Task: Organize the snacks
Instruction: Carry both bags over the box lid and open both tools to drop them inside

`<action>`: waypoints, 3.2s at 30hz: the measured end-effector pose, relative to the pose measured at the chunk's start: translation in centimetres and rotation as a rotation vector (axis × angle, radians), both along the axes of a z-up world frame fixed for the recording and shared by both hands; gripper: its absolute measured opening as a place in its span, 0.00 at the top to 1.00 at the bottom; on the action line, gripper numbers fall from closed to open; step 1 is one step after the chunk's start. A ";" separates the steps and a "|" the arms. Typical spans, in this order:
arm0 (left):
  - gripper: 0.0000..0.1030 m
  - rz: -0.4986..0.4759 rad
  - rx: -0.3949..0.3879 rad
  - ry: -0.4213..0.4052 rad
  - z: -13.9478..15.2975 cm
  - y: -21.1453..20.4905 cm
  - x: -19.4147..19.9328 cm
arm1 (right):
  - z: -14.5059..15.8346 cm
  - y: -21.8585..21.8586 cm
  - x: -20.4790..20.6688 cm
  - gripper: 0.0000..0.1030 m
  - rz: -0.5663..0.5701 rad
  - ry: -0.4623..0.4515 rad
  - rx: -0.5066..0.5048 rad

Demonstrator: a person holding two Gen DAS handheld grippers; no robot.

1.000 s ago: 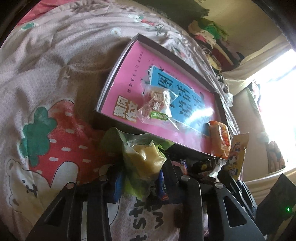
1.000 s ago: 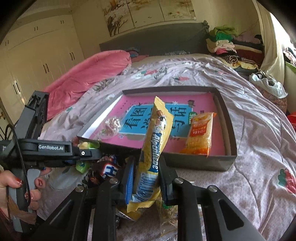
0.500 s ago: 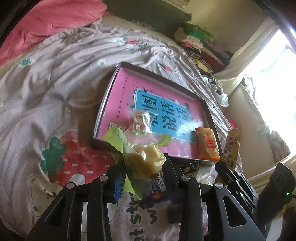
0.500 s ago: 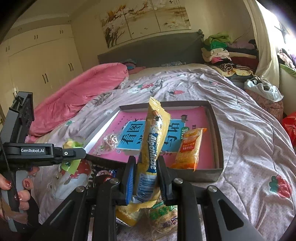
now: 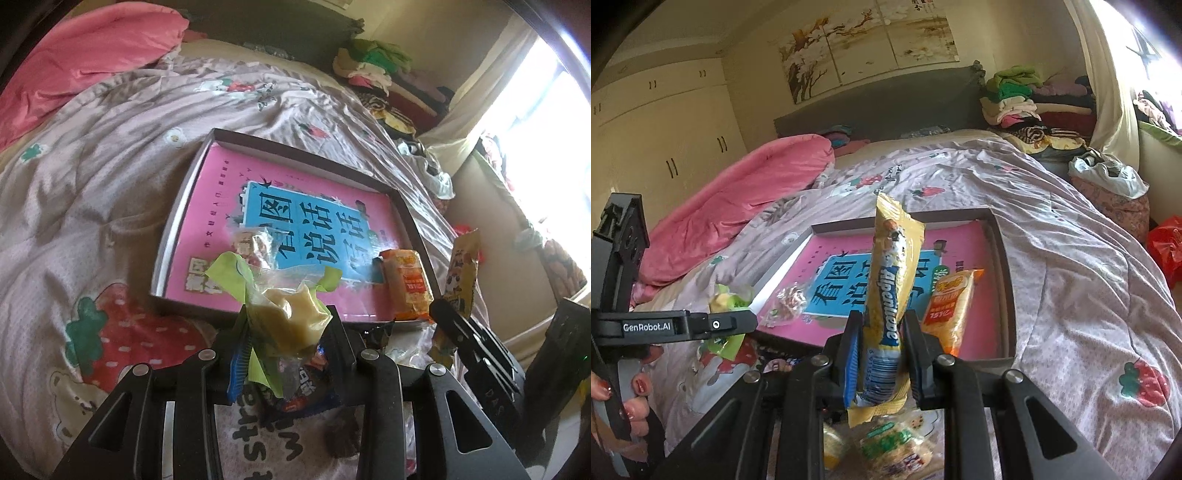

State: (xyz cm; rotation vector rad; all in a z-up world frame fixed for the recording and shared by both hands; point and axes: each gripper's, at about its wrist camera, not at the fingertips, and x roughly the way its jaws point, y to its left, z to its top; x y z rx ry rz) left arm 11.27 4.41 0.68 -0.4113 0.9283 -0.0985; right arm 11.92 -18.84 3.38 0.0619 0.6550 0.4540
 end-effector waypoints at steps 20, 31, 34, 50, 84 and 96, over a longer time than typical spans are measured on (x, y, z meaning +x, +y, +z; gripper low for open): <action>0.63 -0.030 0.064 0.001 -0.4 -1.8 3.5 | -1.5 0.3 2.5 0.78 0.008 0.041 0.012; 0.63 -0.060 0.091 0.010 -0.8 -3.0 4.8 | -2.5 1.0 4.0 0.78 0.024 0.064 0.004; 0.63 -0.073 0.105 0.014 -0.9 -3.5 5.2 | -2.6 1.2 4.3 0.78 0.021 0.060 -0.008; 0.63 -0.108 0.121 0.047 -2.0 -4.9 6.1 | -3.2 0.7 6.0 0.78 -0.035 0.048 -0.065; 0.62 -0.099 0.110 0.073 -2.9 -4.0 5.9 | -3.4 -1.2 5.2 0.78 -0.048 0.085 -0.021; 0.58 -0.103 0.081 0.068 -2.6 -4.0 5.4 | -2.9 -0.7 4.1 0.77 -0.005 0.075 -0.012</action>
